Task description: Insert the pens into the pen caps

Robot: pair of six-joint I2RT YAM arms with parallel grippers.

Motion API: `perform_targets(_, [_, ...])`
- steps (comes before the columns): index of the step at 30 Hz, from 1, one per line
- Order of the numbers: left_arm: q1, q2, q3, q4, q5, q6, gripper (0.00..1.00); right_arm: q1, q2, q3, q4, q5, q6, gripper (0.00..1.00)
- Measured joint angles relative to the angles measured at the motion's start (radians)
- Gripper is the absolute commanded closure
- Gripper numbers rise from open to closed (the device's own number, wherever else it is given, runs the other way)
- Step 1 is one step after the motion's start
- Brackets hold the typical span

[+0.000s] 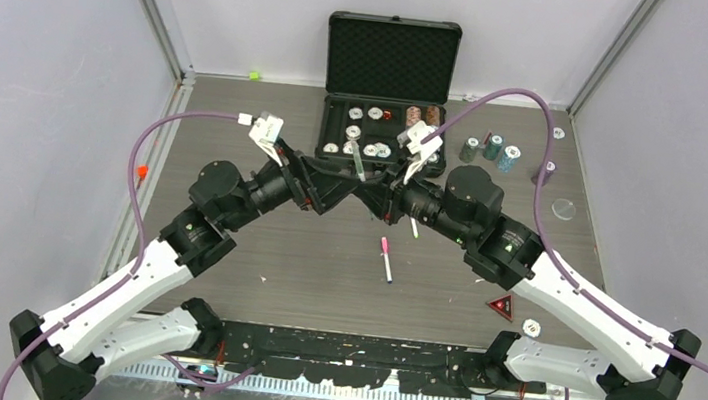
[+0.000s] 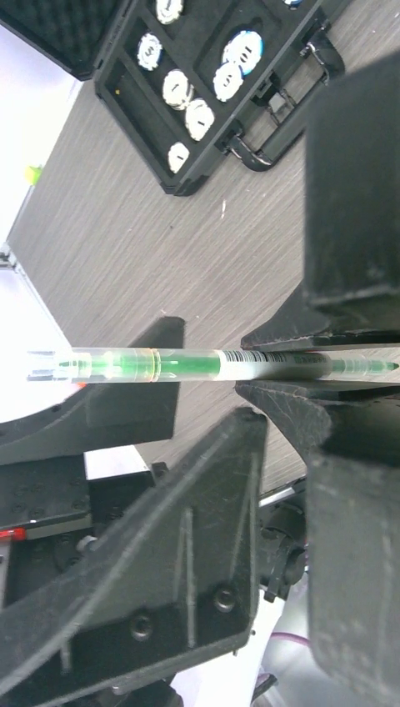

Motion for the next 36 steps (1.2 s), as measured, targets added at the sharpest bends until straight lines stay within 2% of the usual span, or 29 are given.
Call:
perform_targets(2, [-0.001,-0.014,0.002,-0.018,0.007,0.02,0.01,0.0,-0.006,-0.005,0.017,0.0,0.001,1.0])
perform_targets(3, [-0.003,-0.023,0.002,-0.032,0.011,0.027,0.0,0.0,-0.008,-0.006,0.027,0.0,0.001,1.0])
perform_targets(11, [-0.003,-0.066,0.002,-0.097,0.044,0.071,0.0,0.0,-0.039,-0.012,0.067,0.0,0.003,1.0])
perform_targets(26, [-0.003,-0.241,-0.046,-0.105,0.085,0.145,0.0,0.0,-0.08,-0.017,0.072,-0.006,0.013,1.0])
perform_targets(30, [-0.004,-0.292,-0.074,-0.099,0.078,0.157,0.04,0.0,-0.089,-0.017,0.068,-0.019,0.019,1.0])
perform_targets(36, [-0.004,-0.349,-0.108,-0.041,0.088,0.153,0.15,0.0,-0.091,-0.017,0.041,-0.113,0.031,0.99])
